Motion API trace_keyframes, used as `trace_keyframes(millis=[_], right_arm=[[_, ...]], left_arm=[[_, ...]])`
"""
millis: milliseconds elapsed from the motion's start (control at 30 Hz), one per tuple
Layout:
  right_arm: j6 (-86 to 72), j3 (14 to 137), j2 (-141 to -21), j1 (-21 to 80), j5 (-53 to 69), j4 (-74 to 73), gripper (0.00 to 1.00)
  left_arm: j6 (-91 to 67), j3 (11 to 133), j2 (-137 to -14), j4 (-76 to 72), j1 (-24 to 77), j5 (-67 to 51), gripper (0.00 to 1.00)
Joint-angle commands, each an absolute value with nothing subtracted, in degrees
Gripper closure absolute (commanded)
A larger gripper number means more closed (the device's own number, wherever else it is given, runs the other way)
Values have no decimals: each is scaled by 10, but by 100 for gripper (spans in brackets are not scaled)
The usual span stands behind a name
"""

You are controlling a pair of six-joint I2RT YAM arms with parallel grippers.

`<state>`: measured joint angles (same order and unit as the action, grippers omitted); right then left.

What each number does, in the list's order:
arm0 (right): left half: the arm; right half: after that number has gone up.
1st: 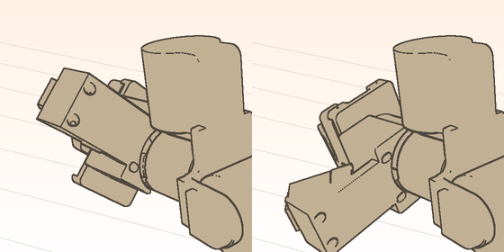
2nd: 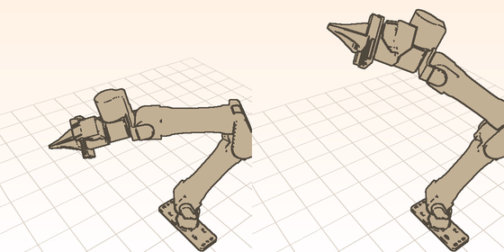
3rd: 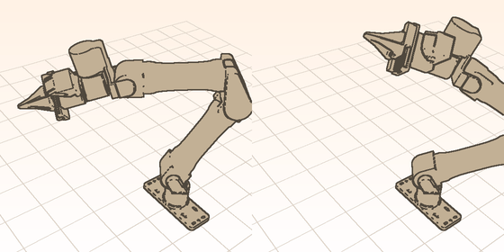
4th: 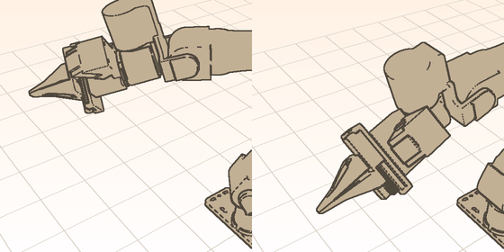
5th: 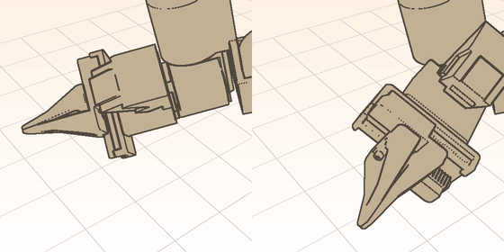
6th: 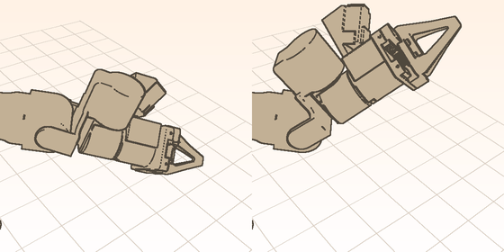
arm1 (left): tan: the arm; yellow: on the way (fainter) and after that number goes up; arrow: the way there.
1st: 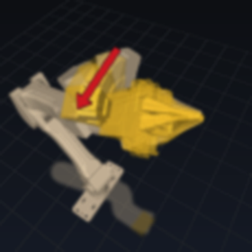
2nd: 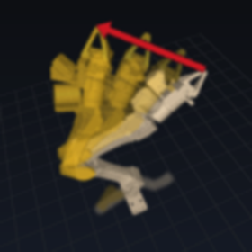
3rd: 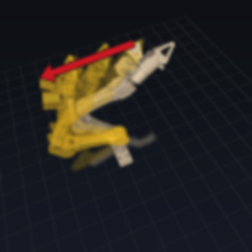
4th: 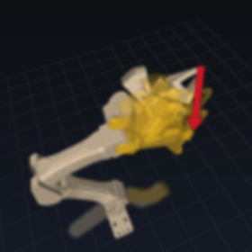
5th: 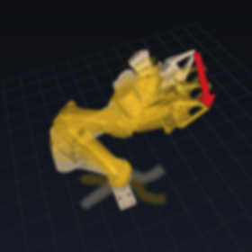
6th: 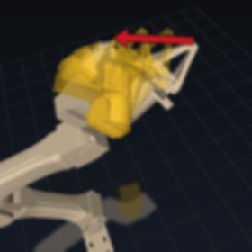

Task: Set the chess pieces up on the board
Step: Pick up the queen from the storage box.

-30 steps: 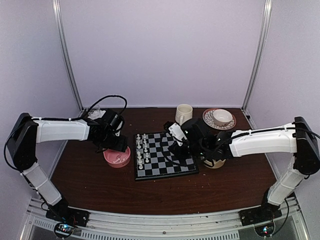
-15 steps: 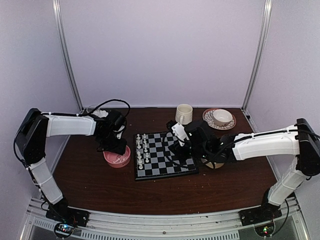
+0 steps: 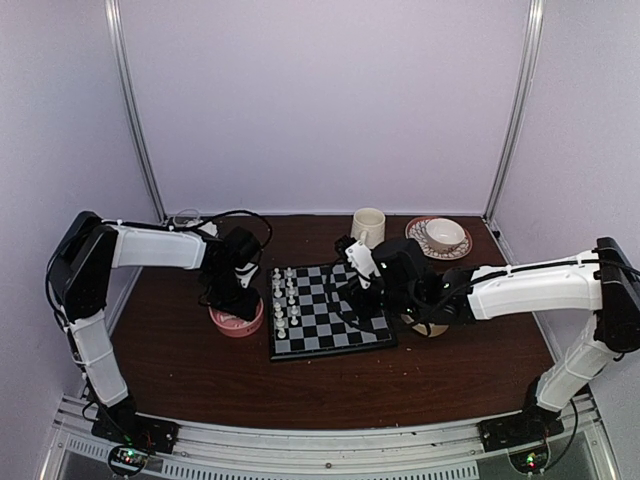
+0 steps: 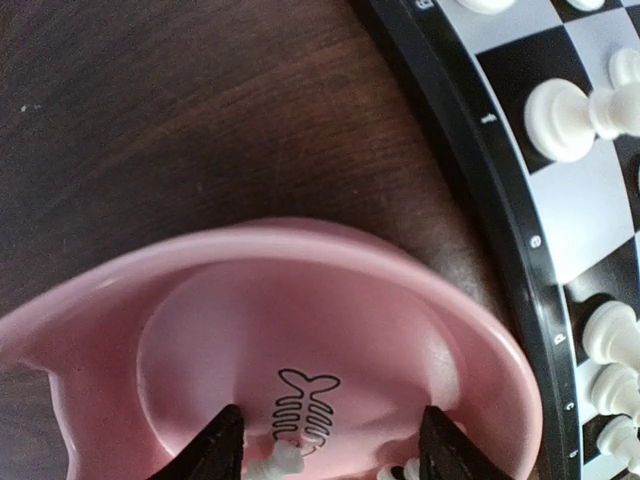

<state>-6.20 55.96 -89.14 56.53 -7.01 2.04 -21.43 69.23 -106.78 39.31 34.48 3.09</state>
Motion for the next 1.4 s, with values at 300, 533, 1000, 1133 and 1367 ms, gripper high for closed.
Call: trace_keyframes(millis=[300, 533, 1000, 1133, 1367], right_arm=[[-69, 553, -868, 563, -76, 28, 66], [-69, 556, -869, 563, -74, 26, 66], [-70, 554, -860, 562, -73, 24, 66], [-70, 552, -859, 562, -71, 27, 66], [-69, 553, -860, 561, -74, 26, 66]], left_arm=[[-215, 702, -1051, 479, 363, 125, 42], [-212, 691, -1028, 462, 363, 143, 37], [-204, 712, -1066, 497, 363, 184, 46], [-193, 709, -1065, 492, 364, 170, 44], [-181, 719, -1082, 494, 372, 125, 48]])
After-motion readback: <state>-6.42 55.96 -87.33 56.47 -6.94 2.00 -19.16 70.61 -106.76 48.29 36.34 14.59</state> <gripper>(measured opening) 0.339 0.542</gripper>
